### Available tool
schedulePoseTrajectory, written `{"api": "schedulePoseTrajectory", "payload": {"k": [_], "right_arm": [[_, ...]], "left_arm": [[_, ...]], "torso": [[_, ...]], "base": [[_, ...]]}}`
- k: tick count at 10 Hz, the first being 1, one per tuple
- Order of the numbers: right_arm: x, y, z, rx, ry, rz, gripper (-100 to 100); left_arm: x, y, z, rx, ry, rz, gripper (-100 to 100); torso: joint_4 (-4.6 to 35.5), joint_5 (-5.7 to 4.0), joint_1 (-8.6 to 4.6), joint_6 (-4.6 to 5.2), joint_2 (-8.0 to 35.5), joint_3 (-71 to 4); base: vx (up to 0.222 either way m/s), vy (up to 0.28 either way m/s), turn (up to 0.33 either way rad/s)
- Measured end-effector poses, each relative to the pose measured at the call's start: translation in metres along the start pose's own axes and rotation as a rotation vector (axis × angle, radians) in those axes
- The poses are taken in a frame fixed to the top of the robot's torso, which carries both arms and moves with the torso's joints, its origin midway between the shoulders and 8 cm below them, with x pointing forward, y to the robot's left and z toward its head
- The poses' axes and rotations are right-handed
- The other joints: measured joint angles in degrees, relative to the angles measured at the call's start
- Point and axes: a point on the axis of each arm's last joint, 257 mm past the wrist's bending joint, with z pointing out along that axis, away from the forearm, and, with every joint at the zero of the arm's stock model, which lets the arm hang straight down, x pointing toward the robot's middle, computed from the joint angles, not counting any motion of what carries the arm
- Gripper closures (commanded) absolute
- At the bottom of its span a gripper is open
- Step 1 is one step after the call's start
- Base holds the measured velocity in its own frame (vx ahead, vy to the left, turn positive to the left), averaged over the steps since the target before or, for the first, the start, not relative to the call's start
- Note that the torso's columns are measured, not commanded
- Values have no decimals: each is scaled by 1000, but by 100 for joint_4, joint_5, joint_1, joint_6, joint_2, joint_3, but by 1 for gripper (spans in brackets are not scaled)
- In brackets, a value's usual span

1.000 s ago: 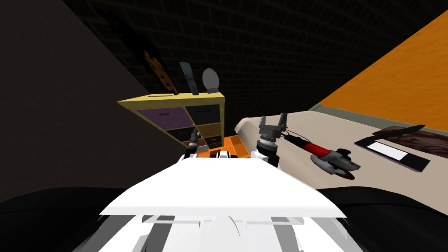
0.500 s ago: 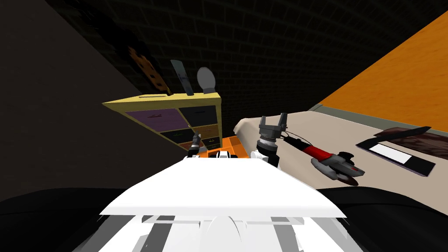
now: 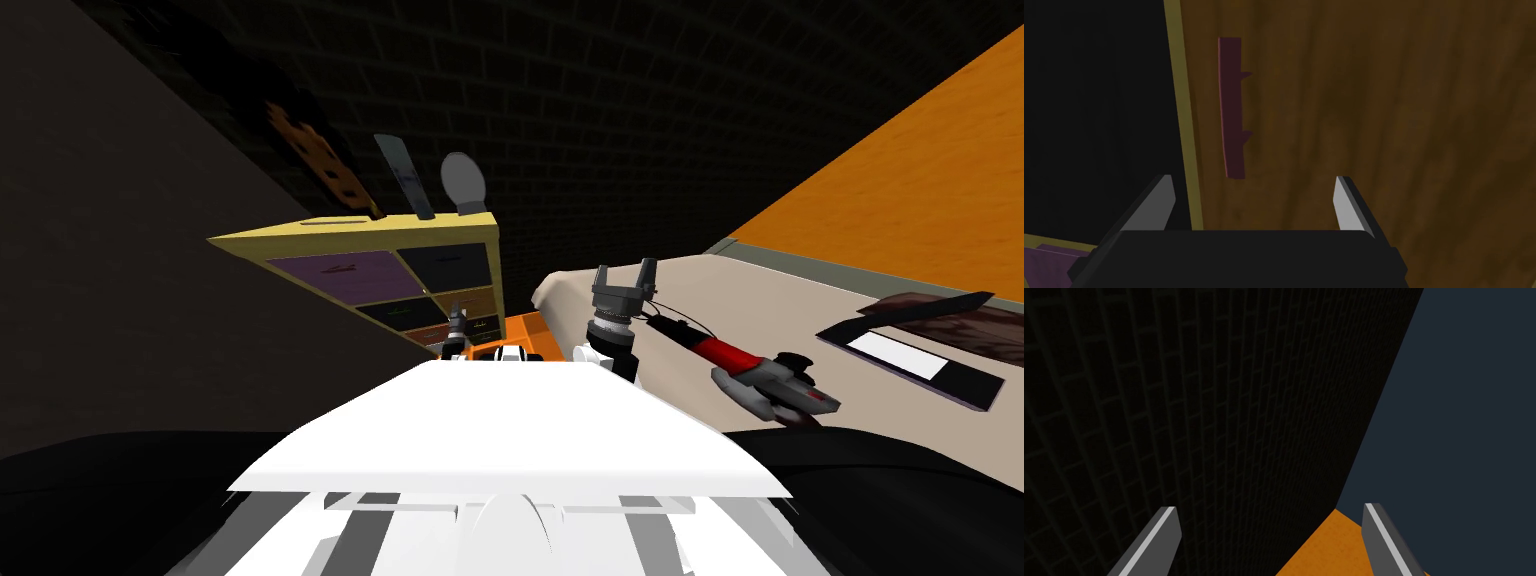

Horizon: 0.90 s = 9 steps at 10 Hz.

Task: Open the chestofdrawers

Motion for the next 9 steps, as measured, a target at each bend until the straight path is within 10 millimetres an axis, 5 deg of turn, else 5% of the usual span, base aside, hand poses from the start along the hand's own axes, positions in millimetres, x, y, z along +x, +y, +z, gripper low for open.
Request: {"api": "schedulePoseTrajectory", "payload": {"k": [4, 5, 9], "right_arm": [[0, 0, 0, 0, 0, 0, 0], [0, 0, 0, 0, 0, 0, 0], [0, 0, 0, 0, 0, 0, 0]], "left_arm": [[4, -5, 6, -1, -11, -19, -100], [4, -5, 6, -2, -11, -19, 100], [5, -8, 2, 2, -8, -20, 100]], "torso": [[-6, 0, -3, 0, -21, -13], [-3, -2, -8, 0, -6, -5], [4, -2, -11, 1, 17, 11]], "base": [[34, 5, -3], [-28, -7, 8], [-133, -36, 13]]}}
